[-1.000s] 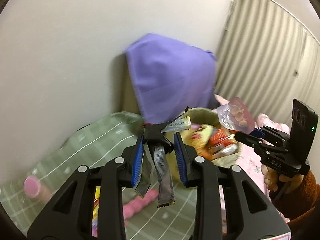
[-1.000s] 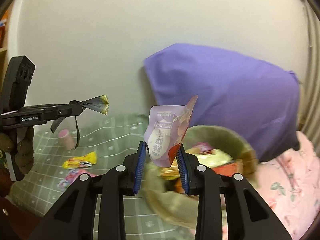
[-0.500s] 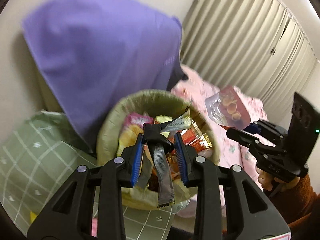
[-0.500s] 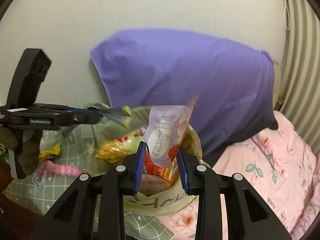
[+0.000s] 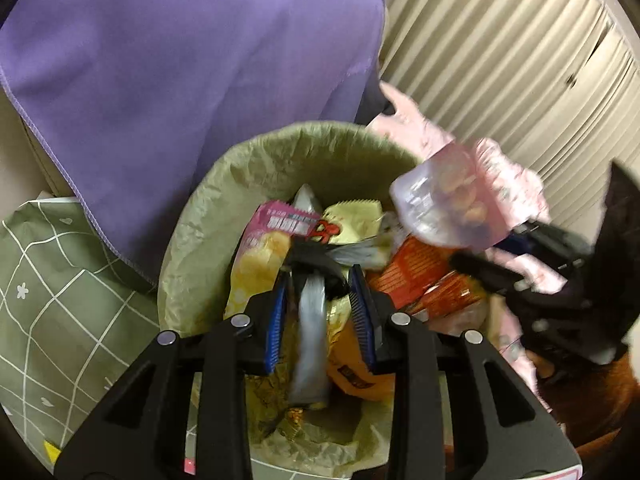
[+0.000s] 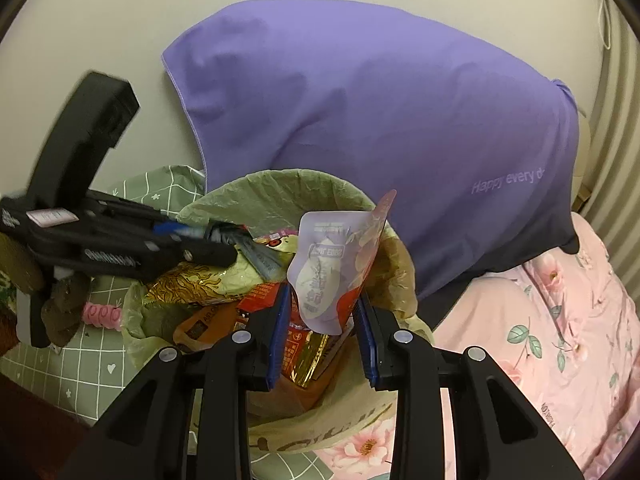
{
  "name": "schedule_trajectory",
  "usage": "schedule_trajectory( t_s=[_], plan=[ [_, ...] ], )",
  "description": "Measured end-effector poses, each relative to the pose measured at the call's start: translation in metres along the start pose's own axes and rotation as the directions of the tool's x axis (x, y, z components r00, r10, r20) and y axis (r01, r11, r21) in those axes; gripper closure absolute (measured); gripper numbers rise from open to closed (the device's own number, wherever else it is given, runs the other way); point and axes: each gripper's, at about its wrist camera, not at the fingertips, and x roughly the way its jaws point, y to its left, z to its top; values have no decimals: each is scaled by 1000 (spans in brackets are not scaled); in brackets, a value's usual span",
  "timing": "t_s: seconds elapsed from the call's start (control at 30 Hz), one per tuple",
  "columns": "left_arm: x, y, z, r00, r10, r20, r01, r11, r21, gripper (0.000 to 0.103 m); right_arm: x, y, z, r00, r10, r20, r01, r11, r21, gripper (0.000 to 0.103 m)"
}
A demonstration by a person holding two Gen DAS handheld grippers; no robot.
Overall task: Collect trash
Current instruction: 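Carry the wrappers and clear pouch over the yellow trash bag and open both grippers, then move both grippers back over the remaining snacks on the table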
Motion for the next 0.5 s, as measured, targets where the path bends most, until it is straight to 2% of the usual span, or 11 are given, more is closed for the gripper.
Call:
schedule_trajectory(
  t_s=[0.03,0.17,0.23,0.37,0.5],
  plan=[
    [-5,1,1,1000,-14,14,14,1000,-8,64,1,1,0,1000,3,-2,-3,1000,-2,72],
    [-26,2,7,997,-26,75,29,999,-32,49,4,9,0,1000,-22,-17,22,999,-32,63],
    [-38,0,8,994,-17,113,20,999,-28,47,3,11,-1,999,-28,-25,27,998,-49,58],
    [-64,-3,4,981,53,186,-51,999,-15,44,-8,13,-2,999,-41,2,41,999,-33,50],
    [-86,6,-13,968,102,230,-94,995,-45,44,-24,7,-6,998,-54,37,53,998,25,49]
  ],
)
